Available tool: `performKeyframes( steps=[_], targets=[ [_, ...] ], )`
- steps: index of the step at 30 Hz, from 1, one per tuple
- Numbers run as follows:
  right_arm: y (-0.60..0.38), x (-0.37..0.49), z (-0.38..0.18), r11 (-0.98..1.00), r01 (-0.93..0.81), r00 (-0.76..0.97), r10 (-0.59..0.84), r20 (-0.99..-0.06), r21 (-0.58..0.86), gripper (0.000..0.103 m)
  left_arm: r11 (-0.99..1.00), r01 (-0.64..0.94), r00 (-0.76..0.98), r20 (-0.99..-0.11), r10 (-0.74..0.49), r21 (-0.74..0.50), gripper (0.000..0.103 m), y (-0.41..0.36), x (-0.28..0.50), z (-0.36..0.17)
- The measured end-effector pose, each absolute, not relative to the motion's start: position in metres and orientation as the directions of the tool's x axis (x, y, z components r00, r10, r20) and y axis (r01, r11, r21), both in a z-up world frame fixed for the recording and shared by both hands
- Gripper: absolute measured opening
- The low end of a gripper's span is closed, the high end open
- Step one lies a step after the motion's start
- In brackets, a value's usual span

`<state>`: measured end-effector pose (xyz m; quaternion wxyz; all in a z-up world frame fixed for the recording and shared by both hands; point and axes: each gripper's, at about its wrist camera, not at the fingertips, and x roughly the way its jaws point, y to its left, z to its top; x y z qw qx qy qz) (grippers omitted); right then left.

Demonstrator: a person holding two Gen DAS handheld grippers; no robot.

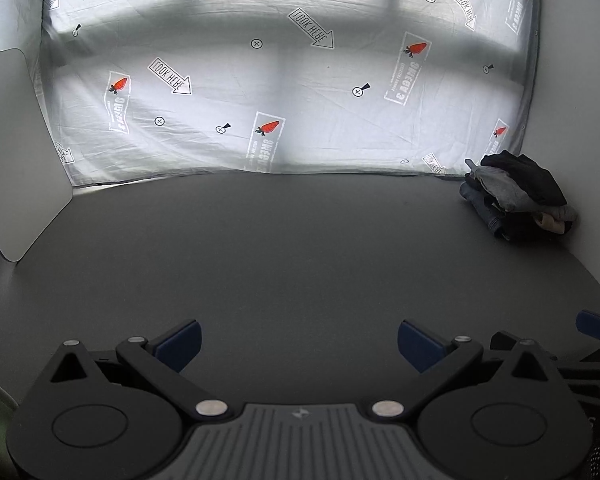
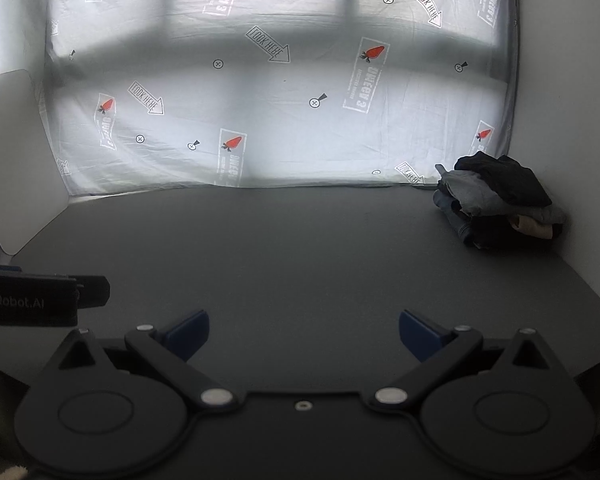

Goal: Fold clothes

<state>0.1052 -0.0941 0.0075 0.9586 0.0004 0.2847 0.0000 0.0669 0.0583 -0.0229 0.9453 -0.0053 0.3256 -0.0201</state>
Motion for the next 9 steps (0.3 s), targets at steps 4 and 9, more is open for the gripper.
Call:
performKeyframes(
  steps=[4, 9],
  targets=[
    [-0.0922, 0.1043, 0.0053, 1.0, 0.016, 0.835, -0.012, -0.551, 0.003, 0.102, 0.999, 0.035, 0.782, -0.622, -0.043, -0.025, 0.103, 0.0642, 0.0668, -0.0242],
    [-0.0922, 0.1039, 0.005, 1.0, 0.027, 0.834, -0.018, -0.552, 0.009, 0.102, 0.999, 0.035, 0.785, -0.618, -0.046, -0.03, 0.103, 0.0663, 0.0646, -0.0239]
  ],
)
